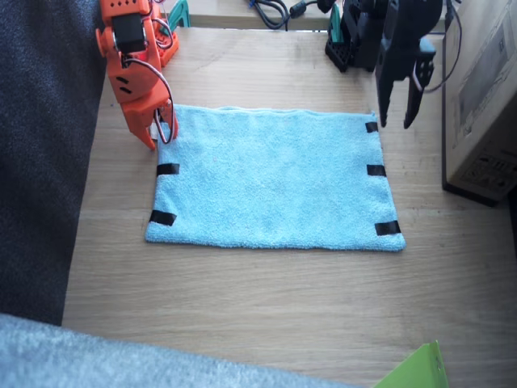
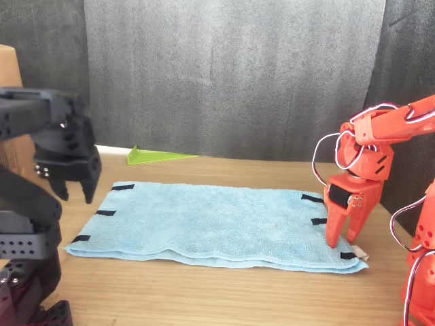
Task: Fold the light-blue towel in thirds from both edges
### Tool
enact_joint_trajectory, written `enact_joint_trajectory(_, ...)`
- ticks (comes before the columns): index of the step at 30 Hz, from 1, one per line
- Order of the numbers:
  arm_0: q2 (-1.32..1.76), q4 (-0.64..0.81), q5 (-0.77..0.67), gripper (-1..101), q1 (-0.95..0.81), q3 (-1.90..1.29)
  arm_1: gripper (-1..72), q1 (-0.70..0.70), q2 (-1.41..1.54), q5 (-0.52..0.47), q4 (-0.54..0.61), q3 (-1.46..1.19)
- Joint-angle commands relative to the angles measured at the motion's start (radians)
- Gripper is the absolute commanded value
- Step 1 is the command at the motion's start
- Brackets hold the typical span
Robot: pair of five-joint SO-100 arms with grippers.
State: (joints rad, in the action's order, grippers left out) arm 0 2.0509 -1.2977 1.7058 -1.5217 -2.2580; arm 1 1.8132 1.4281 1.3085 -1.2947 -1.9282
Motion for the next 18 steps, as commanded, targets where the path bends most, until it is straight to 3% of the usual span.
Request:
enact_joint_trajectory(1,-0.071,0.009,0.018,28,-0.006,0.06,25.1,0.031,0.005,0.017,0.002,0.014)
enact_joint_trajectory(18,-0.331,0.009,0.031,27,0.052,0.176,25.9,0.032,0.011,0.008,-0.006,0.02)
